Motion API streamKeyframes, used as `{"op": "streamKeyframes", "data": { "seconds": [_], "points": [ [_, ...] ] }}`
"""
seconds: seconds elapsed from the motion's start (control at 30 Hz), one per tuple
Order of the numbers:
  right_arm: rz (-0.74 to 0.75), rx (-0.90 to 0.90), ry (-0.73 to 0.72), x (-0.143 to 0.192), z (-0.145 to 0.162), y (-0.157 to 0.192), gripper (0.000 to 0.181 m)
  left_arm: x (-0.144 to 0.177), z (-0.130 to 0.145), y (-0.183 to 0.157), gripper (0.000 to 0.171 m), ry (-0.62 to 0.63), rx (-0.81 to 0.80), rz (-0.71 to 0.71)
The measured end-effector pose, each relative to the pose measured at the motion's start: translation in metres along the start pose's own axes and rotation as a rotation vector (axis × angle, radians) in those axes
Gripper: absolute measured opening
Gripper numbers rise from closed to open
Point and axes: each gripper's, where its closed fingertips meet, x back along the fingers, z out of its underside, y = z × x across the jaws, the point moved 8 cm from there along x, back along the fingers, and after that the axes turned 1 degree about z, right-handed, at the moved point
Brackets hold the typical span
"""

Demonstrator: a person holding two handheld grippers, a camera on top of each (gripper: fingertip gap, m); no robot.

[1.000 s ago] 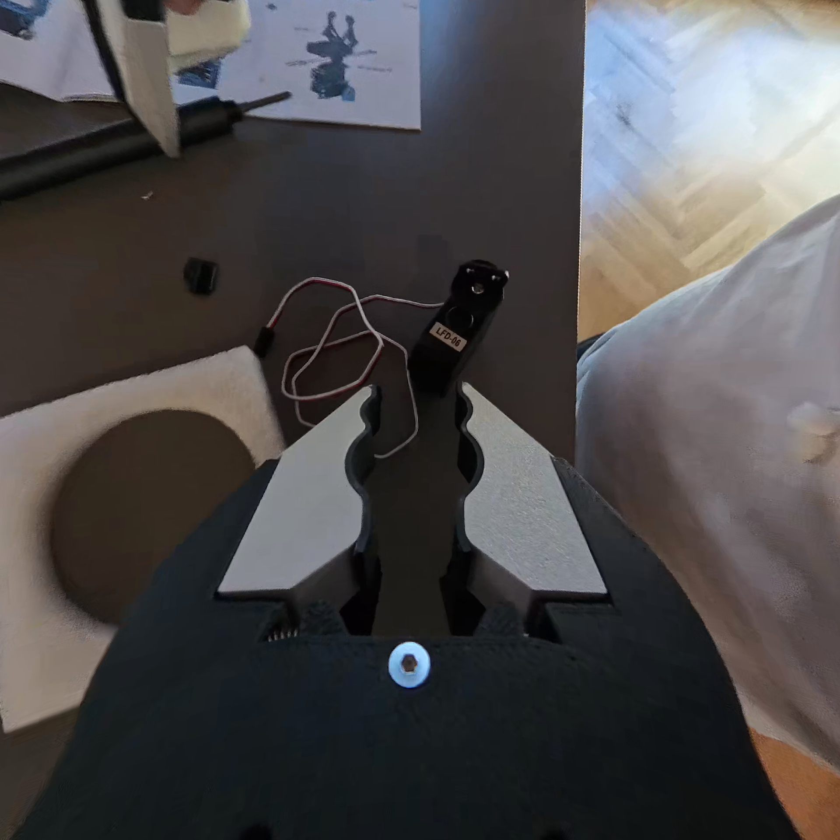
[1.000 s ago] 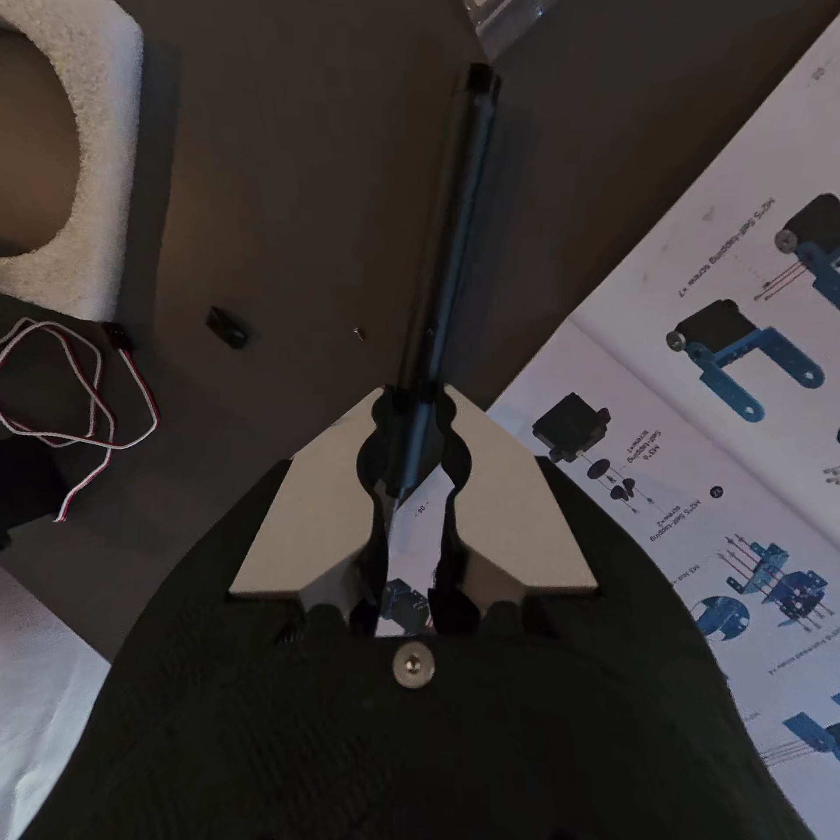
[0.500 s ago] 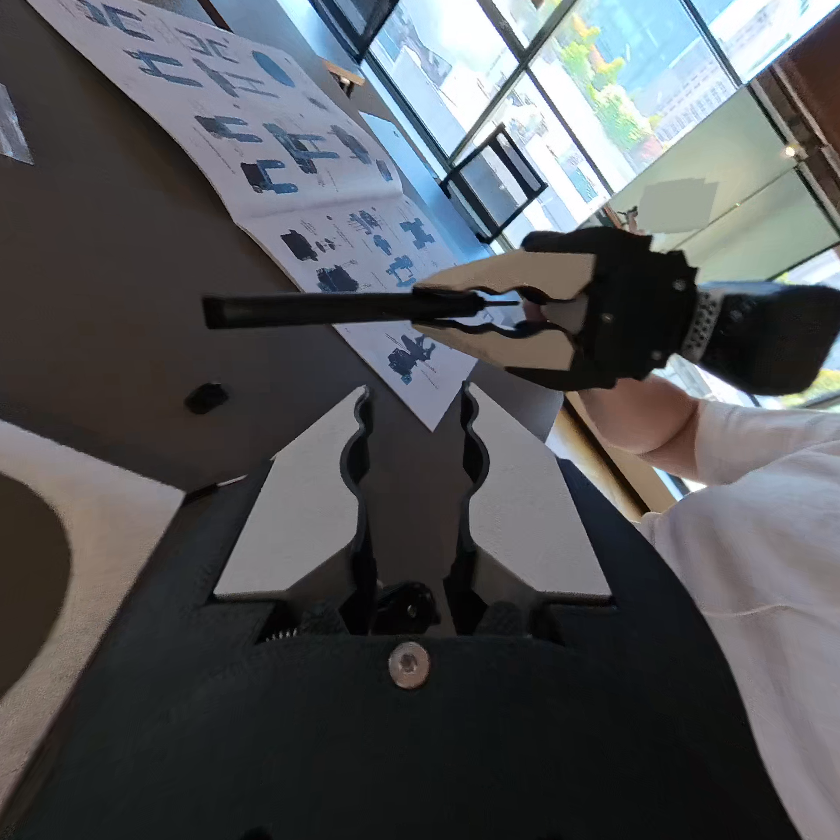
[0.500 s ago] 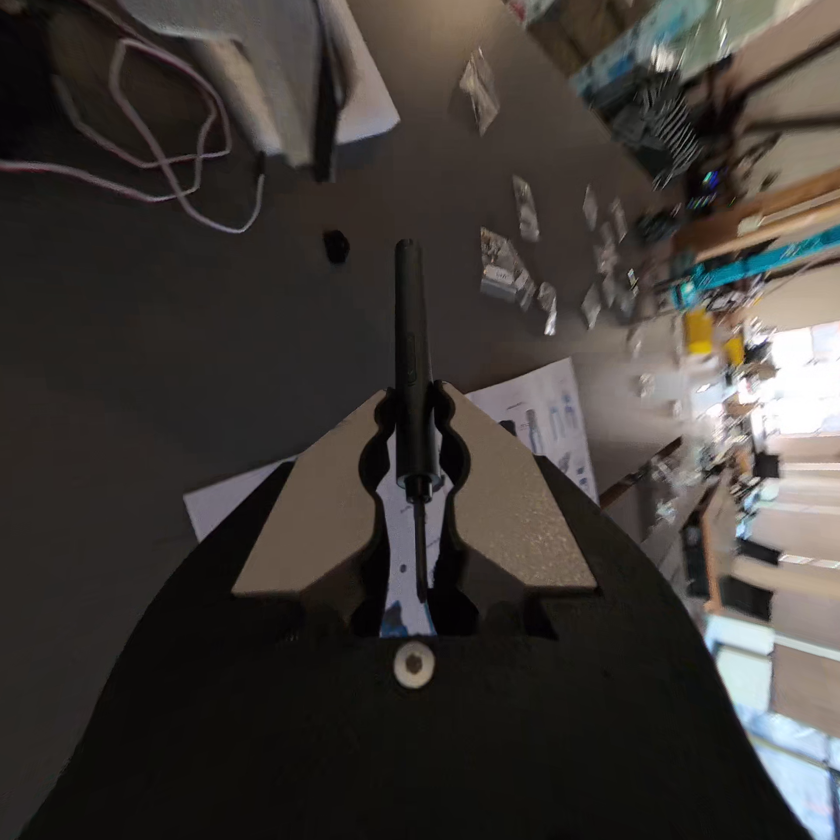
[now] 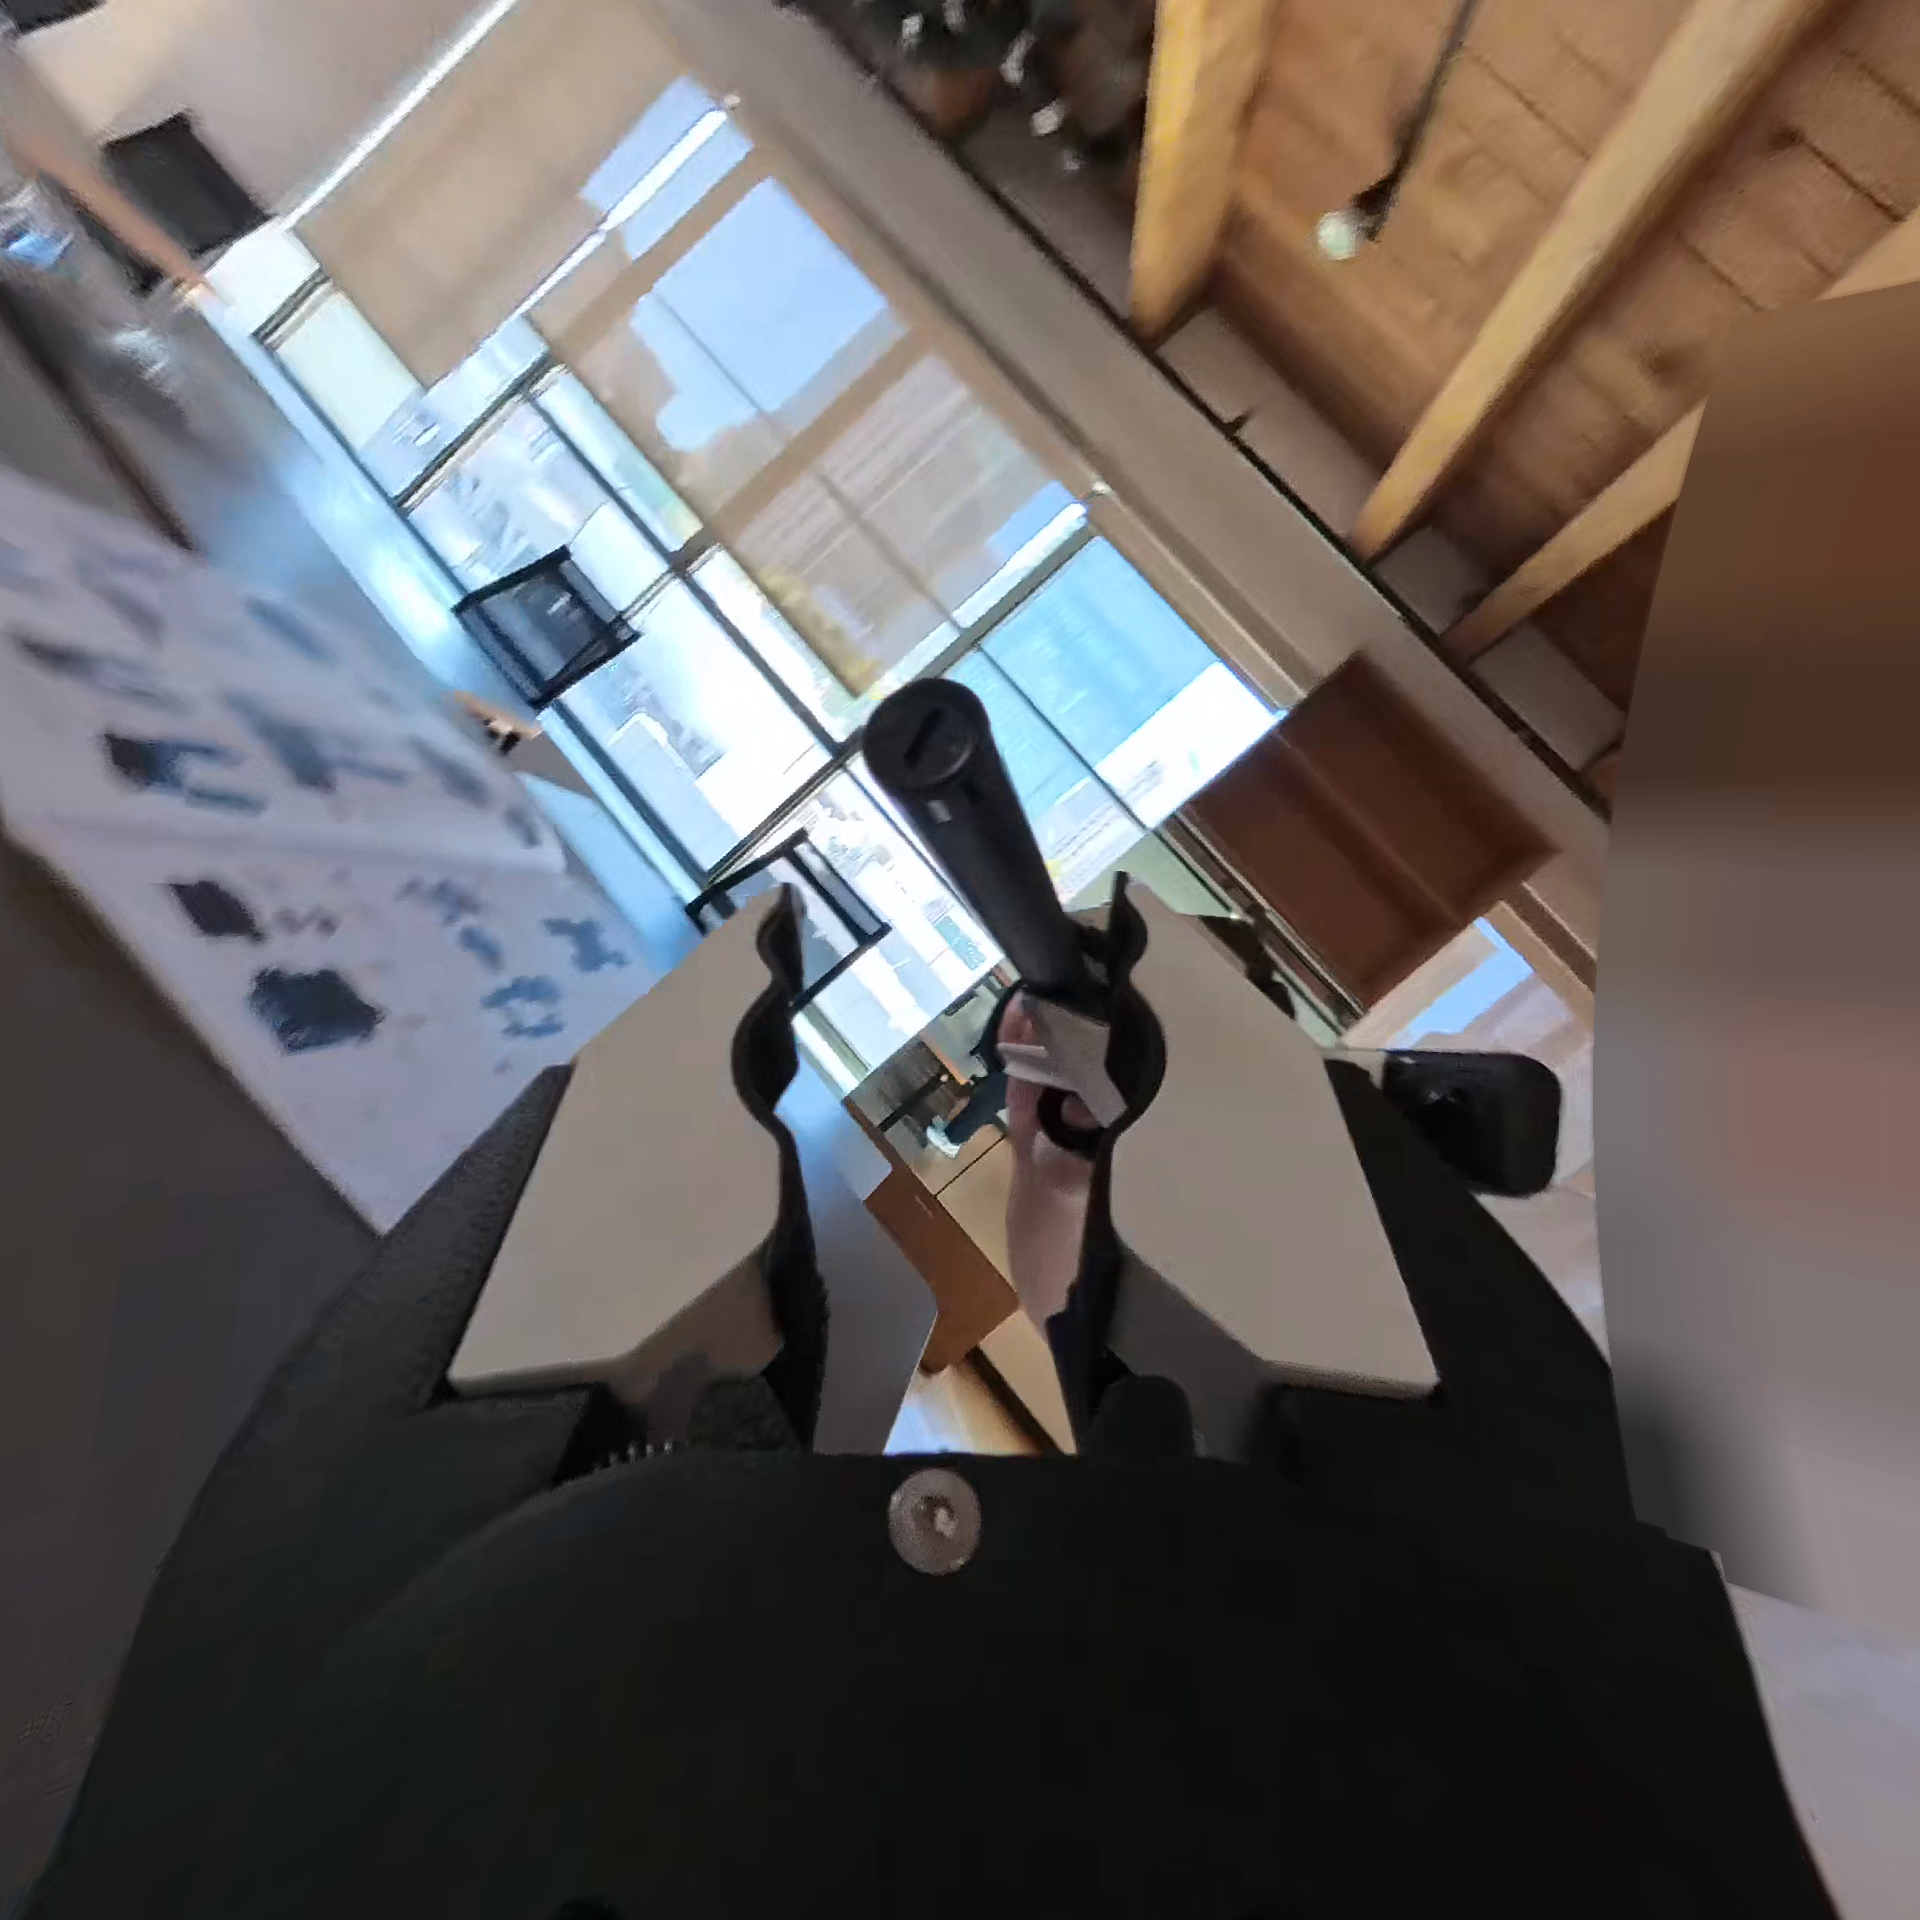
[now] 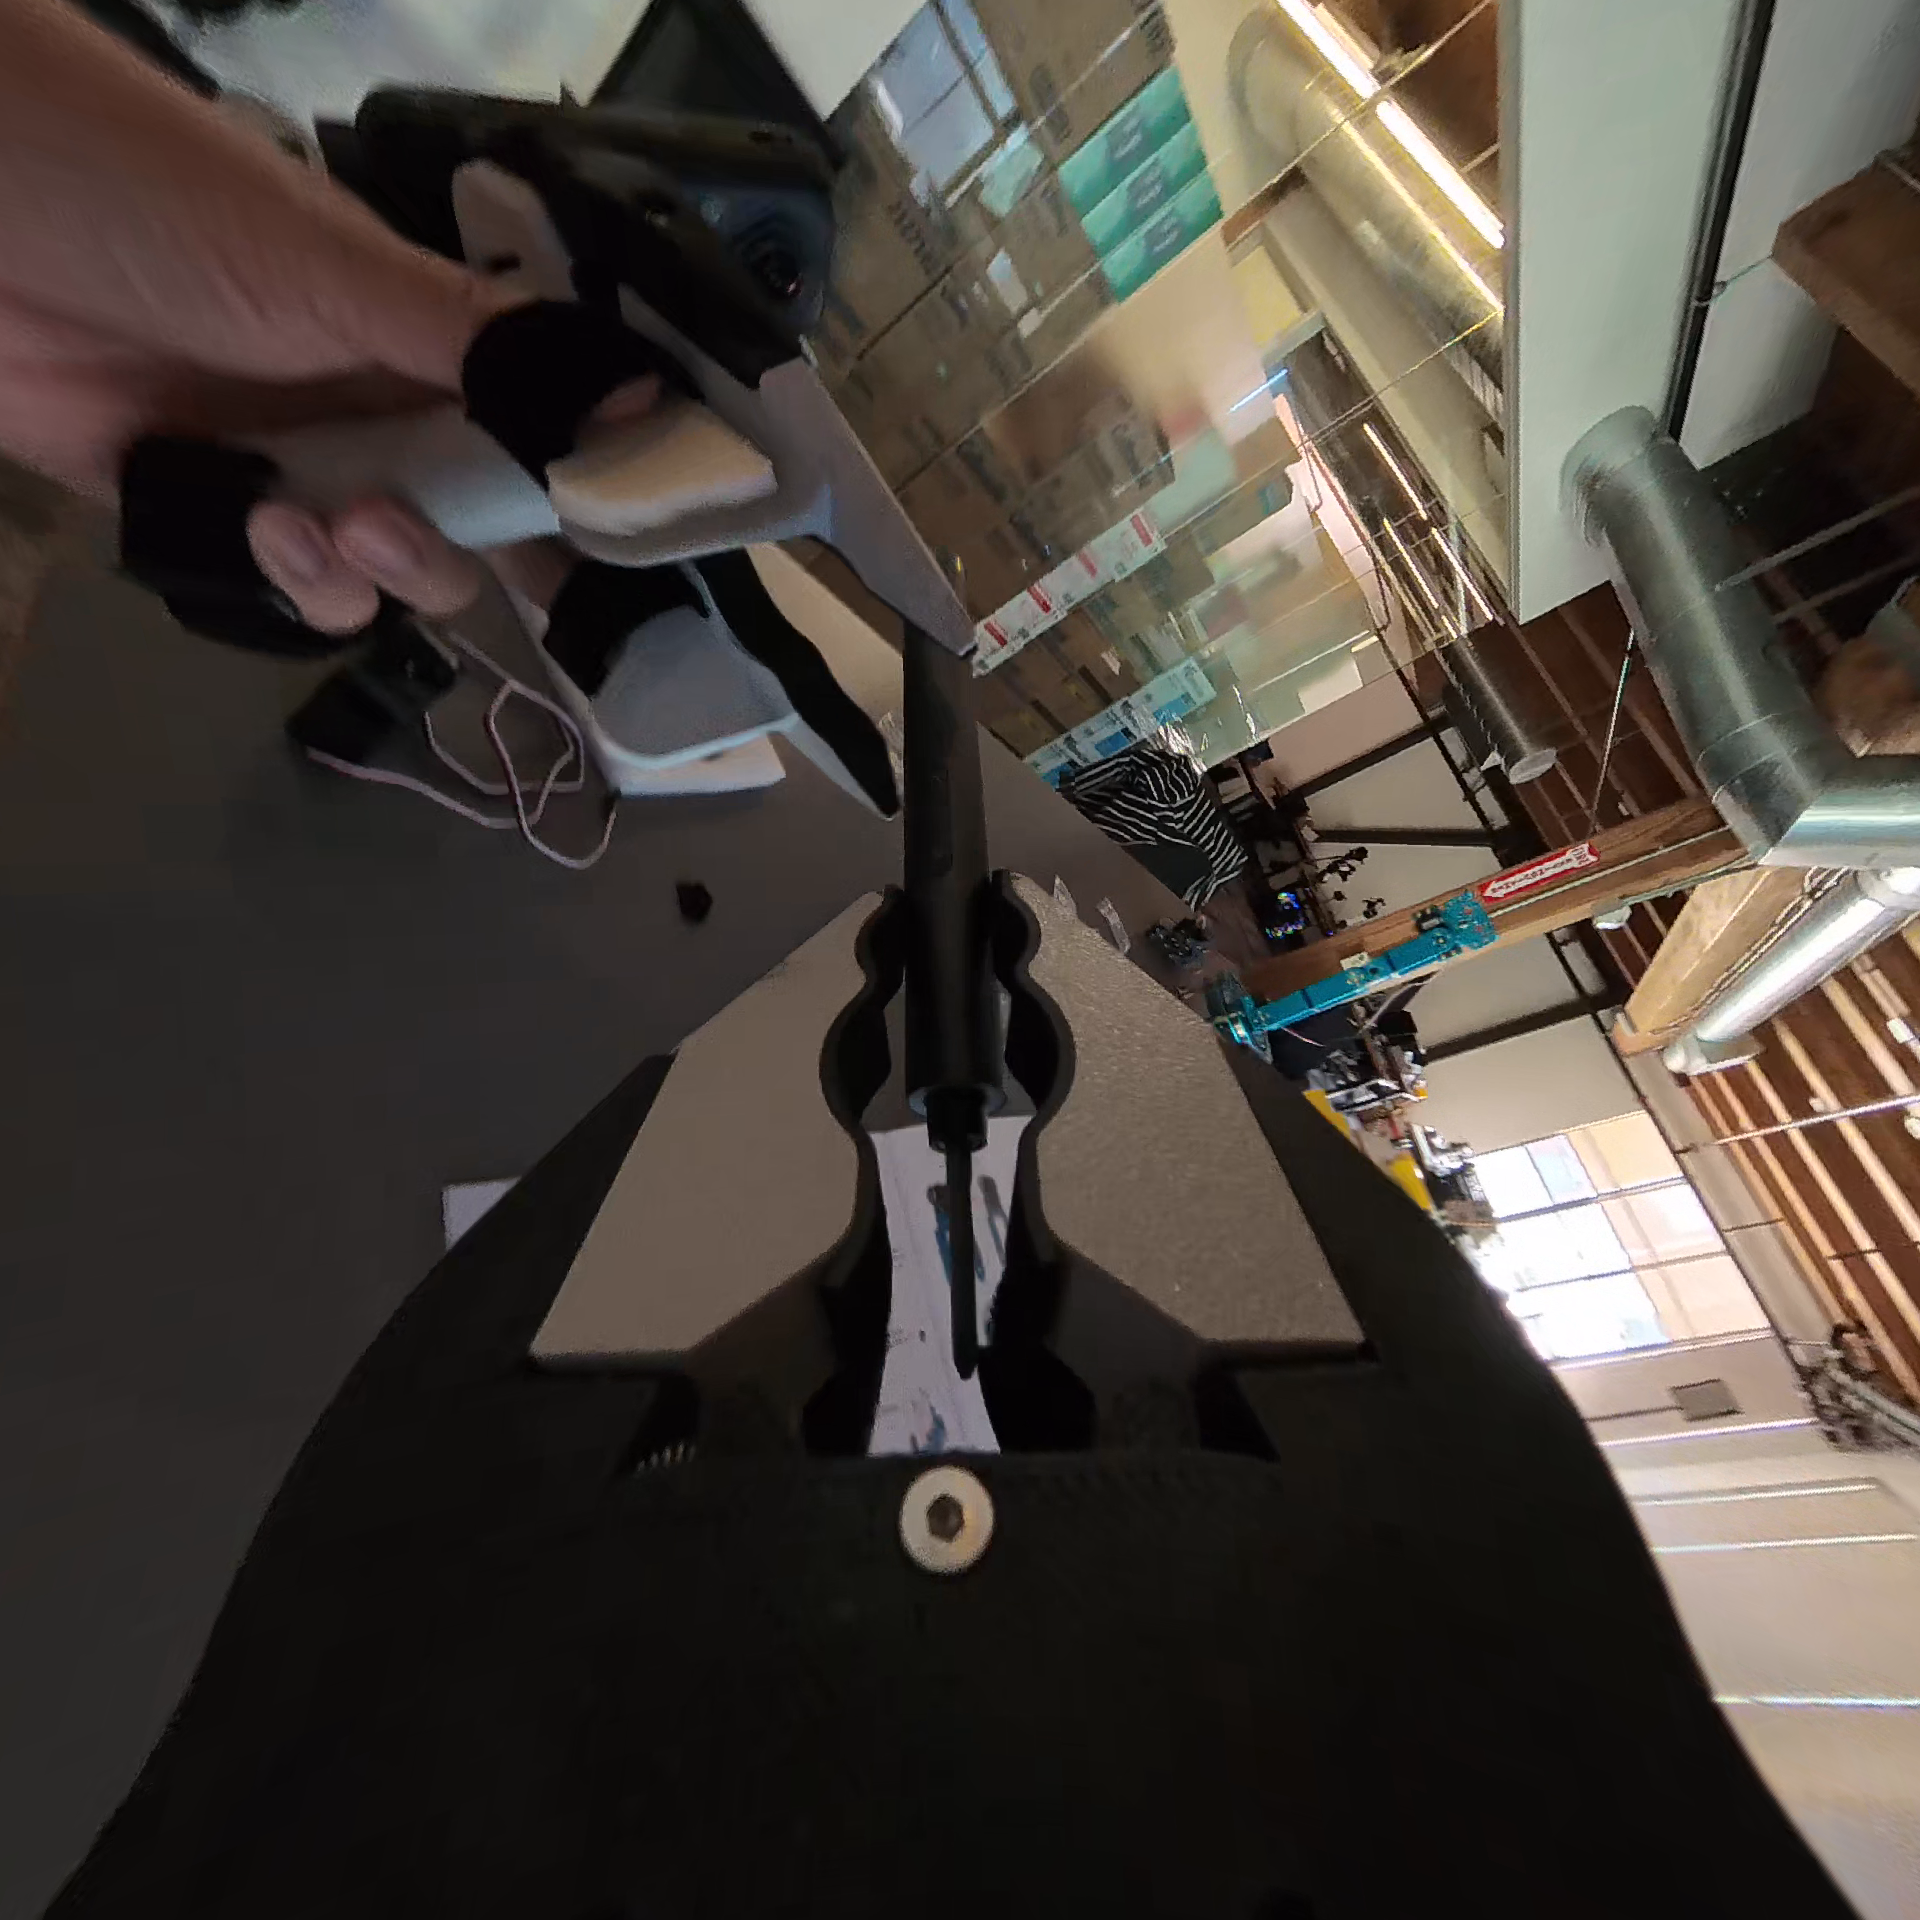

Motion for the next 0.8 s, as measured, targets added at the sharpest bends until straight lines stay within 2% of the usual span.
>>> {"op": "streamKeyframes", "data": {
  "seconds": [0.13, 0.27, 0.4, 0.63, 0.8],
  "points": [
    [-0.007, -0.124, -0.056, -0.006, -0.004, 0.005, 0.015, 0.002, -0.009, -0.014, 0.017, 0.022, -0.048, 0.064],
    [-0.021, -0.232, -0.104, -0.022, -0.006, 0.020, 0.016, 0.019, -0.021, -0.017, 0.015, 0.099, -0.049, 0.014],
    [-0.136, -0.436, -0.163, -0.040, -0.013, 0.029, 0.017, 0.036, -0.034, -0.028, 0.015, 0.189, -0.146, -0.073],
    [-0.477, -0.856, -0.297, -0.066, -0.007, 0.038, 0.023, 0.043, -0.044, -0.042, 0.015, 0.348, -0.310, -0.173],
    [-0.761, -1.005, -0.368, -0.084, 0.002, 0.036, 0.033, 0.043, -0.047, -0.048, 0.015, 0.405, -0.385, -0.256]
  ]
}}
